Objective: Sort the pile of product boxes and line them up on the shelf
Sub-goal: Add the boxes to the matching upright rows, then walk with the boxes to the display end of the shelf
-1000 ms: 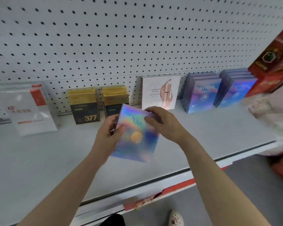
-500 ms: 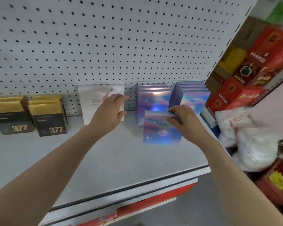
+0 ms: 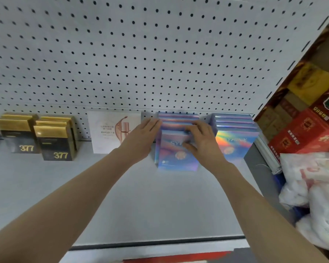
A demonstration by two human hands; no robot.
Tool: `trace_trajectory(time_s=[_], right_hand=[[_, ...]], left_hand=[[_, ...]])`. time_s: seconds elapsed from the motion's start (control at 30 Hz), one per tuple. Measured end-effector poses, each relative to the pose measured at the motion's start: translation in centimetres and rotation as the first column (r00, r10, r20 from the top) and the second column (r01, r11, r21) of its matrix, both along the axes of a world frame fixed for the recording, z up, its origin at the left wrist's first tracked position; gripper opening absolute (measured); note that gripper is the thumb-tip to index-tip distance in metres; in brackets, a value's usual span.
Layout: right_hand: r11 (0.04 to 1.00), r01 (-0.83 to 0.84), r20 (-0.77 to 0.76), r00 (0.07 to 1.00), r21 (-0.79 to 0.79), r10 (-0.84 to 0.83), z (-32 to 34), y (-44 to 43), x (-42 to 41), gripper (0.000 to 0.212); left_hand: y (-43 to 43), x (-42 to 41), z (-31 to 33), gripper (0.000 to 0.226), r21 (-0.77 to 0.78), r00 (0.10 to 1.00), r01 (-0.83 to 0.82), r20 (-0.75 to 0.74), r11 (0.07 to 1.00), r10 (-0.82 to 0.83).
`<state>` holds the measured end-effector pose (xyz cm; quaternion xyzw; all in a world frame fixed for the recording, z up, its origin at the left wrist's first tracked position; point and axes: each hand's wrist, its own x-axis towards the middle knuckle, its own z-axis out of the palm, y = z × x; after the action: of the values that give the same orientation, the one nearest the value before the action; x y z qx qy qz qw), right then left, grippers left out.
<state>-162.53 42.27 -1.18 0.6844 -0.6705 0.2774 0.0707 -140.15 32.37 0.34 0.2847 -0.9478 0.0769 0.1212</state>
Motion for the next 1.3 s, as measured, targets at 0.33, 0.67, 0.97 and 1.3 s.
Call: trace_trajectory(time_s=[0.33,0.67,0.97,1.3], right_hand=[[0.978,0.104,-0.268,0.962,0.181,-0.052,-0.6,-1.7,0.1,0.075],[0.983,0.143,-0.427,0.900,0.111,-0.083,1.8,-0.2,2.6,0.065],[0.993,-0.094,-0.382,0.917,0.072,0.114,1.8,2.5,14.5,0.055],[0.945,-0.283,-0.329,0.888,0.161,0.322,-2.2,3.9,38.2,0.049]], left_hand=[[0.6,-0.1,-0.3,0.077,0.109,0.991,-0.015,-0.130,0.994,0.029],[1.6,4.5,1.6,0.058,0.084,0.992,-0.036,-0.121,0.996,0.047],[7.5,18.5,1.1,0.044,0.059,0.960,-0.194,-0.195,0.979,0.202],[12.8,42.5,-3.8,0.042,0.178,0.871,-0.387,-0.252,0.905,0.422]])
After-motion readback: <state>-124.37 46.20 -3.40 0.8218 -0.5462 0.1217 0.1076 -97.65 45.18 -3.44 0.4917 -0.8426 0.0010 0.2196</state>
